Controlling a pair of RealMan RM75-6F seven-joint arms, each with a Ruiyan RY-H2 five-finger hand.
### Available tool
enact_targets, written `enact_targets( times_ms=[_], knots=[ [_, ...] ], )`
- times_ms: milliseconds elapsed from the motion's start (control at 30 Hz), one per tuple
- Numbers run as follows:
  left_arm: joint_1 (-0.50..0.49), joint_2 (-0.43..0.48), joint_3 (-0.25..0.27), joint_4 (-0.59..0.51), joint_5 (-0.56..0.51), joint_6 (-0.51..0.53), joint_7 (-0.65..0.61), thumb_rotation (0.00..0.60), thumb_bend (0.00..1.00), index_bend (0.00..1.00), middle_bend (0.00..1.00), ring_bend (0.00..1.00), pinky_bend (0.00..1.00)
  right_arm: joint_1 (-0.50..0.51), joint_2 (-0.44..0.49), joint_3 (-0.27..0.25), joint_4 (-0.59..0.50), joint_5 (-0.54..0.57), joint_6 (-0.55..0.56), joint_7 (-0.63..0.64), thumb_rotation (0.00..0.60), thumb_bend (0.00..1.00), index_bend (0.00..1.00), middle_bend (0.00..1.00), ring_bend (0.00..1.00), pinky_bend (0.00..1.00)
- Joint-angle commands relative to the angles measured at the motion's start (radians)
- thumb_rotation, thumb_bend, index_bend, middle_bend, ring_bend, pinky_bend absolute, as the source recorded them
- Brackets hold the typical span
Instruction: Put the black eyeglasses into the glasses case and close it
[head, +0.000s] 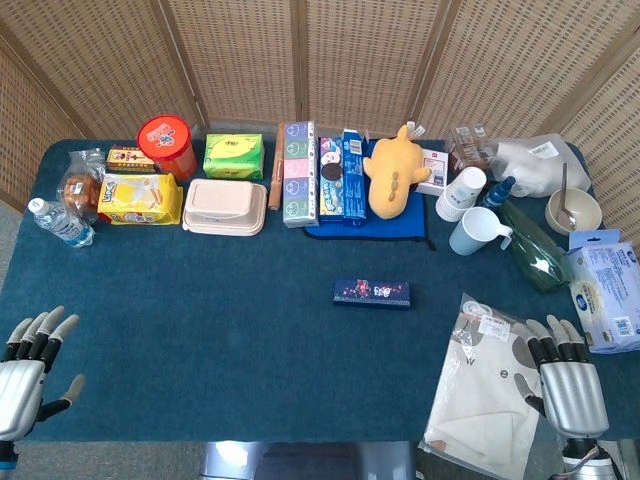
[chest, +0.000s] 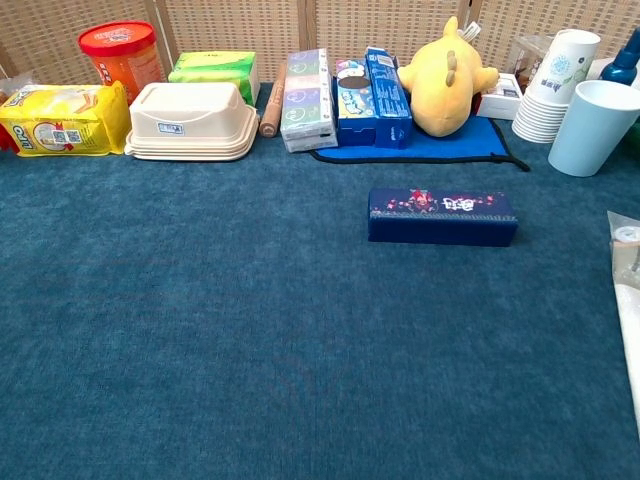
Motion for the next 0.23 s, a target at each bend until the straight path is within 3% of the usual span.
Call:
enact_targets(
  times_ms=[33, 233],
  knots=[
    [-0.005, -0.002, -0.002, 0.000, -0.004, -0.008, -0.001, 0.600, 0.31, 0.09, 0.04, 0.00, 0.00, -0.005, -0.002, 0.006, 0.001, -0.002, -0.009, 0.001, 0.600, 0.26, 0.23, 0.22, 0.12, 0.15],
    [-0.016, -0.009, -0.007, 0.004, -0.021, -0.031, -0.009, 0.600, 0.31, 0.09, 0.04, 0.00, 0.00, -0.013, -0.007, 0.022, -0.005, 0.004, -0.037, -0.004, 0.600, 0.26, 0.23, 0.22, 0.12, 0.15]
  ],
)
